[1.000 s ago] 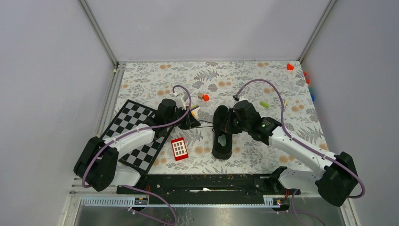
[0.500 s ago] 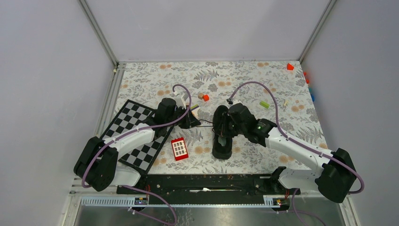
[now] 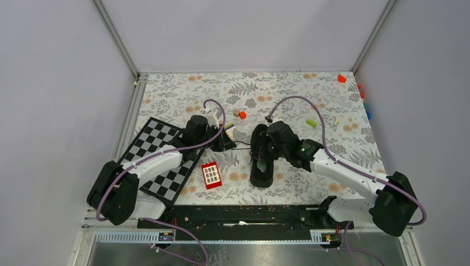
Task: Tie the shoes
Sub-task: Tie the shoelace on the shoe.
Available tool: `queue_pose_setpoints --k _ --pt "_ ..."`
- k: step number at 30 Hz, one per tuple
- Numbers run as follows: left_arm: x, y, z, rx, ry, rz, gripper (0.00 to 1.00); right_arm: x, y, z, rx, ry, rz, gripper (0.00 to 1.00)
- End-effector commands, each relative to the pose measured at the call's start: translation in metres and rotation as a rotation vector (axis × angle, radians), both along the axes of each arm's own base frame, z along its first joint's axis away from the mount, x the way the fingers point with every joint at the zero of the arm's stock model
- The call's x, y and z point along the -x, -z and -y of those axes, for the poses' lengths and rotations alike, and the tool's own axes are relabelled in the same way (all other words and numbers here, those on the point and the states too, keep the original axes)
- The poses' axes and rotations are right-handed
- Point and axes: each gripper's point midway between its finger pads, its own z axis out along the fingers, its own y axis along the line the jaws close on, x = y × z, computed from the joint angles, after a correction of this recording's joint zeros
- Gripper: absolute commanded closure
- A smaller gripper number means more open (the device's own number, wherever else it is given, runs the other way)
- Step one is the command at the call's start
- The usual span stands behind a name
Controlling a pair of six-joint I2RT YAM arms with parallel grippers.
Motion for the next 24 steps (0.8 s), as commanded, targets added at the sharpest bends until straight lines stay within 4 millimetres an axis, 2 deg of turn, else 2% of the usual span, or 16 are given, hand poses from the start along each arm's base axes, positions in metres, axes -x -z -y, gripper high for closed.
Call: queue_pose_setpoints --k 1,2,4,6,11,14,15,16,19,22,24 --pt "-0.009 -0.021 0.007 0.025 0.015 0.07 1.0 -0.001 -0.007 -0.011 -0.039 -0.02 0.016 1.0" --pt "-0.009 -0.021 0.007 0.026 0.016 0.072 1.0 -0.001 -0.008 -0.01 -0.037 -0.021 0.023 0.95" --pt "-0.009 -0.022 0.007 0.028 0.019 0.075 1.0 -0.004 -0.014 -0.006 -0.028 -0.012 0.054 0.7" --pt "-0.009 -0.023 0.007 0.026 0.023 0.075 1.0 -0.008 -0.026 -0.002 -0.017 -0.011 0.098 0.56" --pt "-0.01 -0.024 0.009 0.021 0.032 0.073 1.0 -0.023 -0.051 0.02 0.056 0.032 0.221 0.4" --pt "-0.011 -0.024 0.01 0.014 0.041 0.075 1.0 -0.034 -0.051 0.037 0.081 0.089 0.23 0.35" --pt "-0.012 -0.025 0.011 0.014 0.044 0.077 1.0 -0.039 -0.049 0.044 0.083 0.117 0.22 0.35" --pt "-0.012 -0.025 0.011 0.013 0.049 0.079 1.0 -0.045 -0.046 0.053 0.075 0.152 0.205 0.41" --pt "-0.012 -0.027 0.012 0.013 0.063 0.091 1.0 -0.062 -0.032 0.07 -0.009 0.232 0.121 0.73" --pt "-0.011 -0.025 0.013 0.002 0.087 0.101 1.0 -0.075 -0.018 0.075 -0.069 0.254 0.037 0.83" --pt "-0.01 -0.023 0.013 -0.003 0.102 0.109 1.0 -0.082 -0.012 0.073 -0.085 0.249 0.007 0.82"
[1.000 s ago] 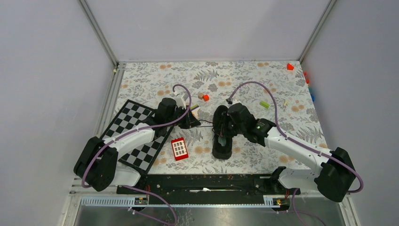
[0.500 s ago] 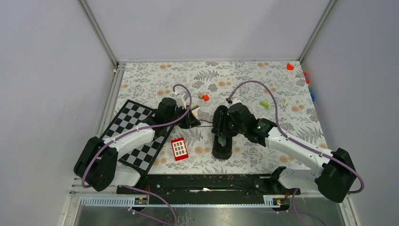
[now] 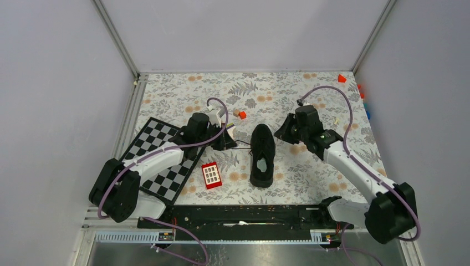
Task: Tie the shoes
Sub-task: Tie the shoelace on the shoe.
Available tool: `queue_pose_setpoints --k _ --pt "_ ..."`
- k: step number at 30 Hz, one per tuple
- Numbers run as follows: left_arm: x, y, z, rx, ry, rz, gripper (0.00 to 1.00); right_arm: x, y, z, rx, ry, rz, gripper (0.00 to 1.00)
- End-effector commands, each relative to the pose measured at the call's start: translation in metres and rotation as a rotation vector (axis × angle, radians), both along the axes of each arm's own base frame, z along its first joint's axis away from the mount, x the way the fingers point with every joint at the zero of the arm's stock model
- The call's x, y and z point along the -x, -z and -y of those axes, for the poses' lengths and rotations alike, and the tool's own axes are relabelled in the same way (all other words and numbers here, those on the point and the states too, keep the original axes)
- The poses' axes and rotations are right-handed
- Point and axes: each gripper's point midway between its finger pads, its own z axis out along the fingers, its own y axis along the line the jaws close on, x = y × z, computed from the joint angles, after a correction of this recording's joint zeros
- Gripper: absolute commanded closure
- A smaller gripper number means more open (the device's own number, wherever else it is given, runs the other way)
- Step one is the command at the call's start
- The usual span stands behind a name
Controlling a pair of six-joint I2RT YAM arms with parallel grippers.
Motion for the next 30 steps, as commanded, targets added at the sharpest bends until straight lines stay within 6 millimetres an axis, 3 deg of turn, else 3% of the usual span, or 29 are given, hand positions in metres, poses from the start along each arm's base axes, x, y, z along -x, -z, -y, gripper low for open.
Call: queue_pose_setpoints --k 1,8,12,19,24,26,29,30 --pt "-0.007 -0.021 0.01 0.024 0.066 0.088 1.0 -0.01 0.015 -0.015 -0.103 -0.046 -0.08 0.78" --pt "-0.009 -0.013 0.012 -0.003 0.083 0.068 1.0 -0.019 0.043 -0.033 -0.109 -0.127 -0.149 0.58" --pt "-0.011 -0.012 0.014 -0.01 0.091 0.065 1.0 -0.022 0.047 -0.035 -0.101 -0.144 -0.147 0.58" --pt "-0.014 -0.008 0.016 -0.018 0.097 0.055 1.0 -0.02 0.056 -0.041 -0.115 -0.175 -0.175 0.71" --pt "-0.015 -0.009 0.016 -0.014 0.091 0.057 1.0 -0.017 0.061 -0.046 -0.138 -0.199 -0.199 0.72" --pt "-0.015 -0.01 0.016 -0.011 0.089 0.059 1.0 -0.015 0.062 -0.045 -0.138 -0.198 -0.201 0.79" --pt "-0.017 -0.012 0.017 -0.009 0.088 0.064 1.0 -0.014 0.06 -0.042 -0.129 -0.187 -0.184 1.0" --pt "-0.017 -0.012 0.017 -0.009 0.087 0.064 1.0 -0.014 0.058 -0.04 -0.127 -0.181 -0.177 1.0"
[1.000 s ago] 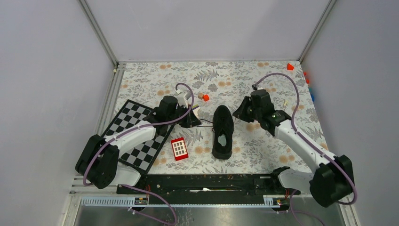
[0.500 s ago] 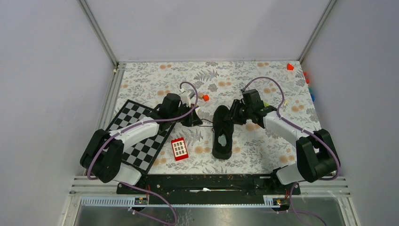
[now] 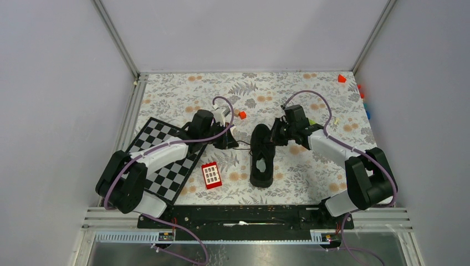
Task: Tie the shoes
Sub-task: Tie the shoelace on the shoe.
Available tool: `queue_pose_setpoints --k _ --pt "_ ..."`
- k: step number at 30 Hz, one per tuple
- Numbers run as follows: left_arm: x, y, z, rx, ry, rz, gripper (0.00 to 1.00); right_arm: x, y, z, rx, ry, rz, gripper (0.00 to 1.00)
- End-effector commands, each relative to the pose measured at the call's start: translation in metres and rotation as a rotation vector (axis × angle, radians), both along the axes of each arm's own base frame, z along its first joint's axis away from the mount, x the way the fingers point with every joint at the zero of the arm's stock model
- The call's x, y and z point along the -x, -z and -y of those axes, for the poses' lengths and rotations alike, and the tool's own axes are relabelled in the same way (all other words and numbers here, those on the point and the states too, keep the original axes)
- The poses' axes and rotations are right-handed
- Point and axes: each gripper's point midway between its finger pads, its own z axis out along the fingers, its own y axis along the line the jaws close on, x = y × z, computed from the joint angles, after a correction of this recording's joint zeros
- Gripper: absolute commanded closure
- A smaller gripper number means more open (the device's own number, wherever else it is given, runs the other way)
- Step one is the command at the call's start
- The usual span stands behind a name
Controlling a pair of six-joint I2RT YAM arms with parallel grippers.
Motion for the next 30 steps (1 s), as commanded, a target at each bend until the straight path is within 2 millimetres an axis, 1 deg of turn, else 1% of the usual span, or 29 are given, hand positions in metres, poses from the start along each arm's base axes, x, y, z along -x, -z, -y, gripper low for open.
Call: queue_pose_setpoints --k 1,8,18,26,30 --pt "-0.012 -0.026 0.011 0.048 0.023 0.073 1.0 -0.004 -0.017 -0.003 -0.028 -0.008 0.058 1.0" --pt "-0.013 -0.029 0.013 0.053 0.025 0.077 1.0 -0.006 -0.027 0.006 -0.007 0.033 0.111 1.0" --pt "-0.013 -0.031 0.013 0.06 0.027 0.081 1.0 0.0 -0.025 0.02 0.017 0.079 0.127 1.0" --pt "-0.017 -0.036 0.013 0.061 0.01 0.098 1.0 0.005 -0.024 0.036 0.046 0.148 0.151 1.0" --pt "-0.019 -0.037 0.012 0.06 -0.002 0.106 1.0 0.007 -0.025 0.04 0.048 0.167 0.162 1.0"
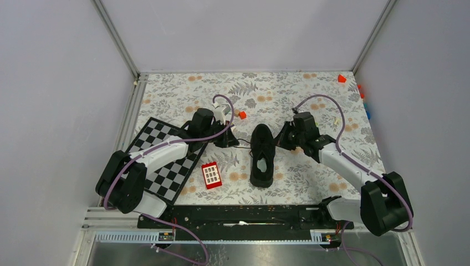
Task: Tie the shoes
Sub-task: Tie the shoelace on the shoe.
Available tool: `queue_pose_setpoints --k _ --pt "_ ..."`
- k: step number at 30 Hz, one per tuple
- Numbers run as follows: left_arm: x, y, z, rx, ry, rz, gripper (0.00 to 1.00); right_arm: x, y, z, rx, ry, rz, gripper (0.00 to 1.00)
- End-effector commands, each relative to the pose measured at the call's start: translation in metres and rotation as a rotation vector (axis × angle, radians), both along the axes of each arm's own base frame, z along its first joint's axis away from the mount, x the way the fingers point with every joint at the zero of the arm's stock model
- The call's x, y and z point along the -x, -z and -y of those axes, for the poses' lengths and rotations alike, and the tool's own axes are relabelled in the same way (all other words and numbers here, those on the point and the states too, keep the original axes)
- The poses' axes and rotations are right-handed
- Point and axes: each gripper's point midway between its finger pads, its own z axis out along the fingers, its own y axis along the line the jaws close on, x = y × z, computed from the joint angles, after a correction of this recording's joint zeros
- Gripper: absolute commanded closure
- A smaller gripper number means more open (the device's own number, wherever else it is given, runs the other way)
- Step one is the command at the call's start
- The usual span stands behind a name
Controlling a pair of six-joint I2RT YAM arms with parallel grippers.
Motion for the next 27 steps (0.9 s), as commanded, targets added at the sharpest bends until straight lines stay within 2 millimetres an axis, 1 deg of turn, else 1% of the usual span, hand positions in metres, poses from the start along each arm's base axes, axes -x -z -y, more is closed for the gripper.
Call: queue_pose_setpoints --k 1,5,8,12,16,20,23,25,27 --pt "-0.016 -0.031 0.009 0.051 -0.009 0.094 1.0 -0.005 -0.008 0.011 0.008 0.062 0.048 1.0" --pt "-0.024 -0.042 0.004 0.051 -0.063 0.135 1.0 -0.003 -0.006 0.019 0.024 0.109 0.045 1.0" --pt "-0.02 -0.042 0.003 0.042 -0.043 0.138 1.0 0.001 -0.002 0.024 0.051 0.119 0.025 1.0" --pt "-0.015 -0.028 -0.004 -0.026 -0.031 0.102 1.0 0.005 0.003 0.029 0.082 0.112 0.01 1.0" --pt "-0.011 -0.019 -0.013 -0.057 -0.05 0.098 1.0 0.007 0.0 0.035 0.1 0.134 0.025 1.0" --pt "0.003 -0.005 -0.017 -0.065 -0.038 0.046 1.0 0.01 0.005 0.042 0.135 0.145 0.007 1.0" --pt "0.012 0.007 -0.028 -0.089 -0.062 0.033 1.0 0.012 0.01 0.045 0.149 0.147 -0.002 1.0" --pt "0.015 0.008 -0.031 -0.088 -0.066 0.039 1.0 0.013 0.011 0.045 0.151 0.147 -0.001 1.0" --pt "0.018 0.006 -0.029 -0.083 -0.046 0.033 1.0 0.014 0.013 0.046 0.155 0.145 -0.006 1.0"
